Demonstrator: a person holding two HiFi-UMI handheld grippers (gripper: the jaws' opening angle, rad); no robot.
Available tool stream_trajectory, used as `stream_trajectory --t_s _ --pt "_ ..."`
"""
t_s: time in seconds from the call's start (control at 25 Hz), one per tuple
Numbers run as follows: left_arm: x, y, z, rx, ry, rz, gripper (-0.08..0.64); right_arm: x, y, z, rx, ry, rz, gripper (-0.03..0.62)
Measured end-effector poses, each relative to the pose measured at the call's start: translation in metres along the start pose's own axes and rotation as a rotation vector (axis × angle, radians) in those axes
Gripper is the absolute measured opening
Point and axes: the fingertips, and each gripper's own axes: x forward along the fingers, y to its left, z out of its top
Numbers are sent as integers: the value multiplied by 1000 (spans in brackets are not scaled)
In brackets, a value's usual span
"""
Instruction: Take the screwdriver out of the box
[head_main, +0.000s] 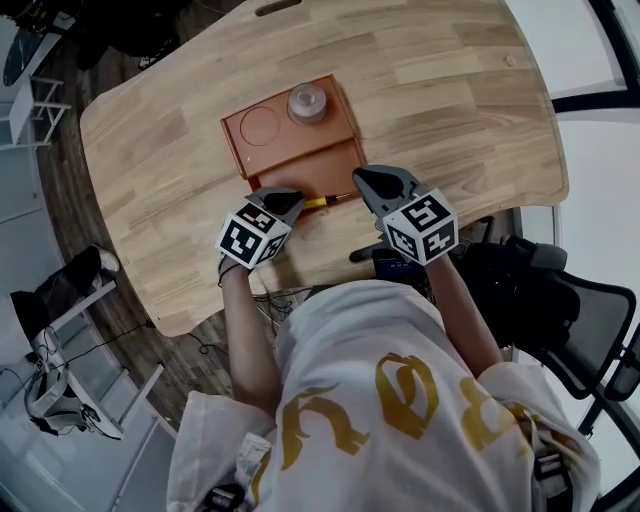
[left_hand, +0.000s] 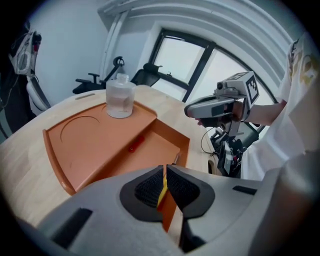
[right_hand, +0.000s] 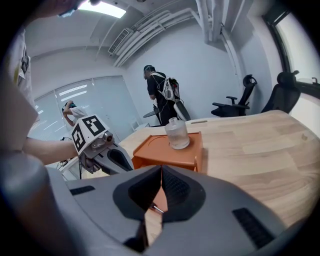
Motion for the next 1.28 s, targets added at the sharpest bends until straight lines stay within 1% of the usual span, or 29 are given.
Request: stream_trajectory --t_s 0.12,0.2,0.28,0.4,0.48,0.56,0.72,0.84,1.04,1.16,1.28 --pt "7 1 -3 19 50 -21 12 2 -4 -6 -3 22 7 12" --pt "13 0 -6 19 93 -56 16 4 -8 -12 -8 41 13 12" --pt "19 -3 -9 14 143 -106 80 6 -10 -18 -8 60 19 12" --pt "27 -6 -10 25 203 -154 91 8 -14 -24 3 75 24 12" --pt "32 -6 -11 37 237 -168 94 8 -15 -25 6 77 30 12" --pt "36 -8 -14 46 274 -183 116 8 -16 -22 14 68 48 12" --pt "44 -6 -18 81 343 -198 121 8 -15 -13 34 39 86 12" --pt "49 -4 -22 122 403 -212 122 9 -19 -13 33 42 82 12" --pt "55 -6 -22 173 467 -259 124 8 -23 -13 38 47 74 12" --pt "59 -4 -24 211 505 -261 126 8 -25 -12 43 48 69 12" --pt "64 -1 -28 282 538 -240 145 9 -25 -10 66 46 79 12"
